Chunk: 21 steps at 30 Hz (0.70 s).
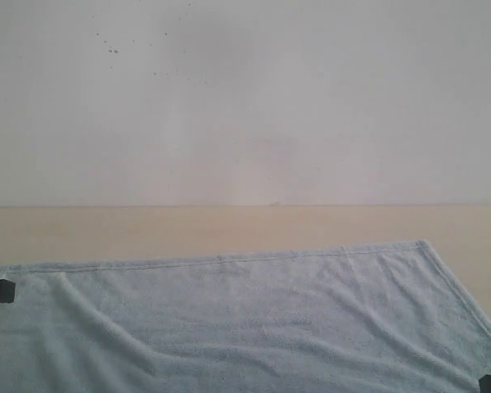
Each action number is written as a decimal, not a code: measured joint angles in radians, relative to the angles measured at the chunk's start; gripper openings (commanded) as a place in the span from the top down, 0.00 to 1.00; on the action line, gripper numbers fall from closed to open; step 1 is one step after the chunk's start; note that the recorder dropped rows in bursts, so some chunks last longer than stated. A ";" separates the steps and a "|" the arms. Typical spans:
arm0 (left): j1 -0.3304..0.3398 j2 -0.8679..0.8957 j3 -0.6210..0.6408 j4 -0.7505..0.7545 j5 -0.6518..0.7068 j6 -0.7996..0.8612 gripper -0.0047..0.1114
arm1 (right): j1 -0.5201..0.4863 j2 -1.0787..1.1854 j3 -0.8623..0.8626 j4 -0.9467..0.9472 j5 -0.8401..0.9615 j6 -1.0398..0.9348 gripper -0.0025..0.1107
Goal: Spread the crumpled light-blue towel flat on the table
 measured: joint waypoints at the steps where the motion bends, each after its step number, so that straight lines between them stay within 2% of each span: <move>1: 0.000 0.000 0.000 0.000 0.000 0.000 0.93 | -0.001 -0.004 0.000 -0.008 0.000 0.005 0.98; 8: 0.000 0.000 0.000 0.000 0.000 0.000 0.93 | -0.004 -0.050 0.012 -0.091 0.070 0.078 0.98; 14: 0.000 0.000 0.000 -0.004 0.010 0.000 0.93 | -0.004 -0.240 0.016 -0.095 0.051 0.086 0.98; 21: 0.000 0.000 0.000 -0.010 0.010 -0.003 0.93 | -0.004 -0.296 -0.136 -0.093 0.111 0.071 0.98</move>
